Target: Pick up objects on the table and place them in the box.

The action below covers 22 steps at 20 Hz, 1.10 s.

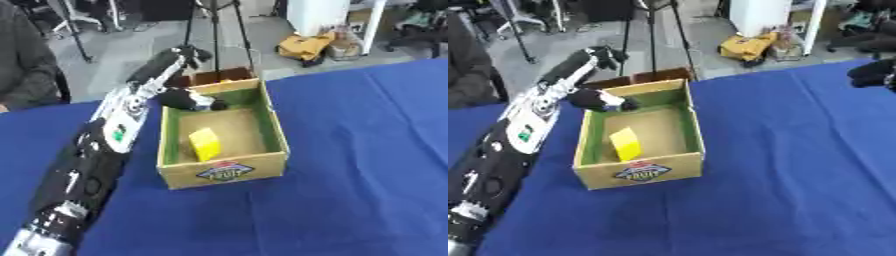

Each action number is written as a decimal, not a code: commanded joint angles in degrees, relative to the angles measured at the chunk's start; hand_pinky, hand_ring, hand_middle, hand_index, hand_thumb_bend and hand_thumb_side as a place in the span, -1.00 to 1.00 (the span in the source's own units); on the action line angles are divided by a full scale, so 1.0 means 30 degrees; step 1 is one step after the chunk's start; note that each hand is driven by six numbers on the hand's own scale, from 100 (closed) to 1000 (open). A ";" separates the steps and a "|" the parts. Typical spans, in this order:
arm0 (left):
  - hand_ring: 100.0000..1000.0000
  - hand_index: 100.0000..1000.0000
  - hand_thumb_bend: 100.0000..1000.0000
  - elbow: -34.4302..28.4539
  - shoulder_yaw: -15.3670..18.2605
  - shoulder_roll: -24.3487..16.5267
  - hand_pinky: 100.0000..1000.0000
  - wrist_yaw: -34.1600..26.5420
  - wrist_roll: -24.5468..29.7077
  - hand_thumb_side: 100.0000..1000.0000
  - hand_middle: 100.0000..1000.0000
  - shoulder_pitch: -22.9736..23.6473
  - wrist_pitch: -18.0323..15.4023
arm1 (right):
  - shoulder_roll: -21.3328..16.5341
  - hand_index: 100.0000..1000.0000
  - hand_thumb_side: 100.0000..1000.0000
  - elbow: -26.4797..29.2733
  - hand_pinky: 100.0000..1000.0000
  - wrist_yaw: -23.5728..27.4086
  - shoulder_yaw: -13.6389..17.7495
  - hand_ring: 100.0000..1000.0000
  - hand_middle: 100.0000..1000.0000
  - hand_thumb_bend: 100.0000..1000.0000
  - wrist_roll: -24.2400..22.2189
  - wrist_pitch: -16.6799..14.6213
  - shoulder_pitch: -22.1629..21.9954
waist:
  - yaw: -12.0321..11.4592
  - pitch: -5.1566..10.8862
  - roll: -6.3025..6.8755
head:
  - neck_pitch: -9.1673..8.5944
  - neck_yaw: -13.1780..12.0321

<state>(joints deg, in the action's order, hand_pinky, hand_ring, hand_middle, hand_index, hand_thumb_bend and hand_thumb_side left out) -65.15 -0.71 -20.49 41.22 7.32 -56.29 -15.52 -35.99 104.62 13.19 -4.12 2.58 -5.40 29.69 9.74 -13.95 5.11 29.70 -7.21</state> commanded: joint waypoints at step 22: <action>0.36 0.61 1.00 -1.1290 0.0797 0.0913 0.37 -0.8112 -0.6929 0.73 0.40 0.9860 0.2078 | 0.2075 0.82 0.67 -0.3381 0.68 -0.0424 0.1426 0.60 0.72 -0.47 0.1893 -0.0099 -0.0201 | -0.2630 -0.0163 0.0034 | -0.0117 0.1319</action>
<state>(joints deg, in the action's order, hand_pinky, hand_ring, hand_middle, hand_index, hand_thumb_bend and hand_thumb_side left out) -97.31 1.60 -17.13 18.20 -12.92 -26.32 -9.34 -29.44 94.29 12.48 -0.65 7.75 -5.57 28.54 1.90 -15.31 5.55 29.67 -3.40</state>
